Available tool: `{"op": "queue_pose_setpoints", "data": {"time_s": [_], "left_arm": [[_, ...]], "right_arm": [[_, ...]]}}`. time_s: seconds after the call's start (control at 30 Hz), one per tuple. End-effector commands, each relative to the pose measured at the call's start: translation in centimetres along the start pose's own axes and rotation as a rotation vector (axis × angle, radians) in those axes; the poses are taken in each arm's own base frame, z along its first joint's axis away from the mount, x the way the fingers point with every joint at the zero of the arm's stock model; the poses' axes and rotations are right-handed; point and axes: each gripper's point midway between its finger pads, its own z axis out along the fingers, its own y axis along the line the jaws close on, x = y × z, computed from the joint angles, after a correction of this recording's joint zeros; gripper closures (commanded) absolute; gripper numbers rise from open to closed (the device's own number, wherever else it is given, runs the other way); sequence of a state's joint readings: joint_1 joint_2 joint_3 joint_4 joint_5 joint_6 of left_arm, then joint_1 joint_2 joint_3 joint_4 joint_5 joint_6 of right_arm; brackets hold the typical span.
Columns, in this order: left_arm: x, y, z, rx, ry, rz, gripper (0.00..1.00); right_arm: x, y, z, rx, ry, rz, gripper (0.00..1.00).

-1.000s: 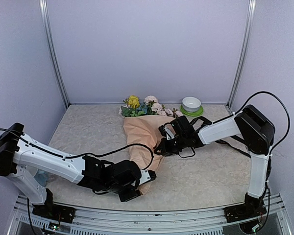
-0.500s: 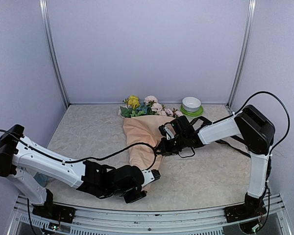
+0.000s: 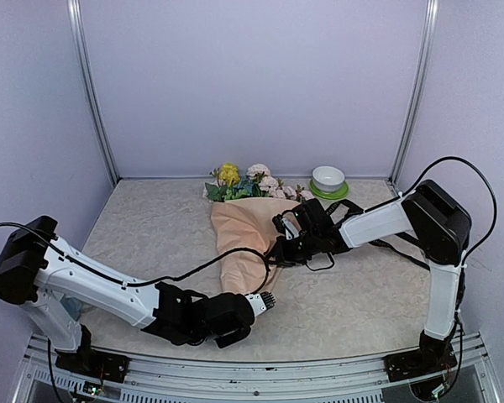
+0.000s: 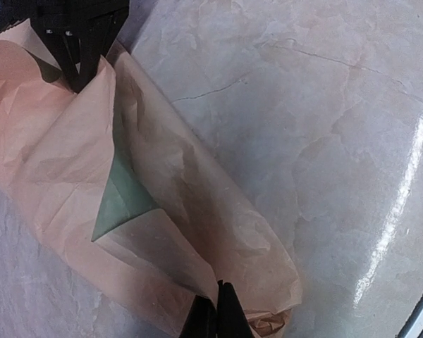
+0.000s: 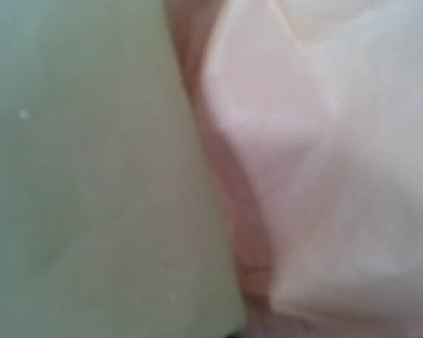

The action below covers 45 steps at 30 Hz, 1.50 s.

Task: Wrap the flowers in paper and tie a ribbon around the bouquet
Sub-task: Press the fold line on the folded wrapping paper.

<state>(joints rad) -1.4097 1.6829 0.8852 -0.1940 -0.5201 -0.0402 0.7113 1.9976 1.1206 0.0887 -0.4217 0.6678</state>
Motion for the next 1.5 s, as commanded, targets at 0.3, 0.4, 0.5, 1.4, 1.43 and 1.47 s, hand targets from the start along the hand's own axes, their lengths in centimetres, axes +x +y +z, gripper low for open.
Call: {"op": "queue_pose_setpoints", "data": {"time_s": [0.3, 0.4, 0.5, 1.4, 1.43, 1.47], "left_arm": [[1.9, -3.3, -0.1, 0.154, 0.08, 0.174, 1.0], [2.2, -3.2, 0.3, 0.15, 0.101, 0.196, 1.0], [2.3, -3.1, 0.5, 0.147, 0.109, 0.214, 1.0], [2.4, -3.3, 1.0, 0.172, 0.127, 0.234, 1.0], [2.4, -3.3, 1.0, 0.173, 0.126, 0.235, 1.0], [2.4, -3.3, 1.0, 0.174, 0.126, 0.235, 1.0]], "right_arm": [[-2.3, 0.4, -1.0, -0.014, -0.073, -0.007, 0.76], [-2.3, 1.1, -1.9, -0.03, -0.086, -0.042, 0.66], [-3.0, 1.9, -3.3, -0.027, -0.121, -0.09, 0.61], [-4.5, 6.0, -2.8, 0.074, -0.138, -0.347, 0.5], [-5.0, 5.2, -3.0, 0.121, -0.149, -0.329, 0.5], [-5.4, 4.5, -3.2, 0.161, -0.158, -0.311, 0.5]]}}
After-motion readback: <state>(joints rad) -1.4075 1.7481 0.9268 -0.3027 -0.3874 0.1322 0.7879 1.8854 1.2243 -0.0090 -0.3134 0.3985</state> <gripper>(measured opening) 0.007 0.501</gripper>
